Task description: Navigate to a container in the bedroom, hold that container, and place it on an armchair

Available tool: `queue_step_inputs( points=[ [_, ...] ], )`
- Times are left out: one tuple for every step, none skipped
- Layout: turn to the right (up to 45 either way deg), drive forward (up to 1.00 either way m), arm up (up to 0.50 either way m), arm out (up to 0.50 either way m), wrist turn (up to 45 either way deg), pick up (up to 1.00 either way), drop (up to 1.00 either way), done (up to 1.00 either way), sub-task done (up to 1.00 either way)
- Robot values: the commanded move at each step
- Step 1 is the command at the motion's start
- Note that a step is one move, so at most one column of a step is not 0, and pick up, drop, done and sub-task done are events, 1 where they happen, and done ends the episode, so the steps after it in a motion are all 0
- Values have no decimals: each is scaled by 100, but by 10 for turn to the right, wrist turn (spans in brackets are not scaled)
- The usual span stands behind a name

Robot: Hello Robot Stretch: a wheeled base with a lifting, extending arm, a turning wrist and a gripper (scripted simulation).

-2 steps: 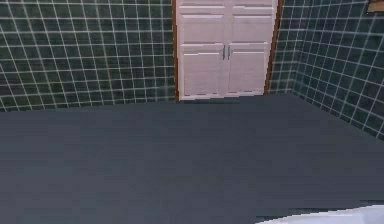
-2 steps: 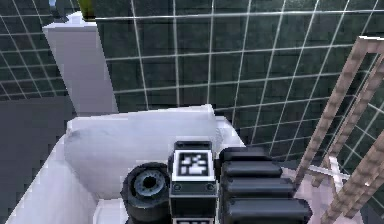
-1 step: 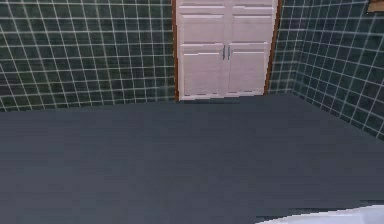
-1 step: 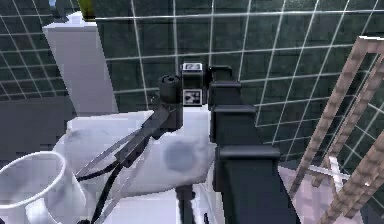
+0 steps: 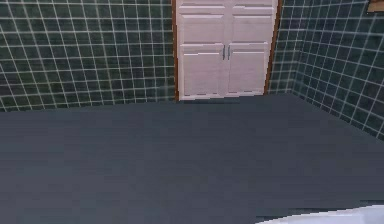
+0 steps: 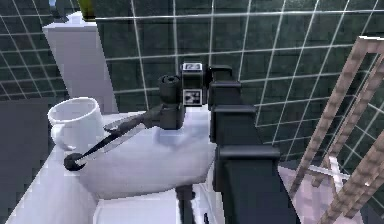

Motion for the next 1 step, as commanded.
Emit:
queue_step_inputs(
  points=[
    [0, 0, 0, 0, 450, 0, 0, 0, 0]
  ],
)
